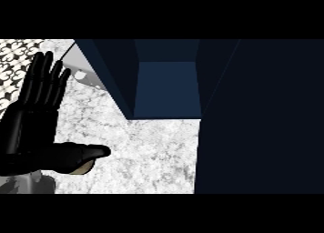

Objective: Pick up the wine, place it into the cabinet and close the cabinet

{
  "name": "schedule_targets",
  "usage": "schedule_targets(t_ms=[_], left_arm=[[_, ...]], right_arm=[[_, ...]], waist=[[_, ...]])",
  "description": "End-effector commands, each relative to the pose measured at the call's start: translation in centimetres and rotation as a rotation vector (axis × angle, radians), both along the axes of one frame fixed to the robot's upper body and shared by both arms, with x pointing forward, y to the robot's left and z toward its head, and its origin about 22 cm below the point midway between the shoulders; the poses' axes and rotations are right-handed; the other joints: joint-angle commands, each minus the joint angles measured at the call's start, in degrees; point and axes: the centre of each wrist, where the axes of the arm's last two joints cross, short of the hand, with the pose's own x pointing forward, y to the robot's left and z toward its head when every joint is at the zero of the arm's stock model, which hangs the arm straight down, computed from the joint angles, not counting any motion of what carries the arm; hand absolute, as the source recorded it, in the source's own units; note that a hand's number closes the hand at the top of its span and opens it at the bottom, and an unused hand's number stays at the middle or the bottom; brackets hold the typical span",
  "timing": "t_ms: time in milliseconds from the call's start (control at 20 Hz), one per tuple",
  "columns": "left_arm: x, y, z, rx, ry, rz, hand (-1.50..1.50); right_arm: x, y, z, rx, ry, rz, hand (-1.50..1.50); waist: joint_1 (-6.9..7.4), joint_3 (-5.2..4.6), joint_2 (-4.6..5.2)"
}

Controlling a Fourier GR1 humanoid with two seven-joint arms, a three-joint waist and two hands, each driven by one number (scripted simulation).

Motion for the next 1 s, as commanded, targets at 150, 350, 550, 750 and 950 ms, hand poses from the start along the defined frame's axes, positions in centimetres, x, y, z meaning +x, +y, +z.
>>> schedule_targets(t_ms=[150, 350, 550, 750, 950], left_arm=[[-2.5, -5.2, 3.4, -0.071, 0.058, -0.020, -1.50], [-3.2, -6.3, 5.4, -0.069, 0.059, 0.000, -1.50], [-3.6, -7.2, 6.0, -0.047, 0.077, -0.012, -1.50], [-4.7, -9.0, 7.9, -0.066, 0.069, -0.006, -1.50], [-7.0, -7.7, 8.6, -0.067, 0.098, 0.008, -1.50]], right_arm=[[-4.3, -0.3, 3.6, 0.006, 0.035, 0.109, -1.50], [-6.2, 0.2, 4.3, 0.002, 0.028, 0.095, -1.50], [-5.6, -0.8, 5.6, -0.002, 0.016, 0.108, -1.50], [-6.2, 0.3, 5.5, 0.009, 0.042, 0.111, -1.50], [-6.1, 0.0, 6.0, 0.019, 0.034, 0.102, -1.50]], waist=[[-0.13, -0.04, 0.01], [-0.27, -0.05, -0.08], [0.17, -0.07, 0.11], [0.02, -0.05, -0.03], [0.52, -0.05, -0.10]])
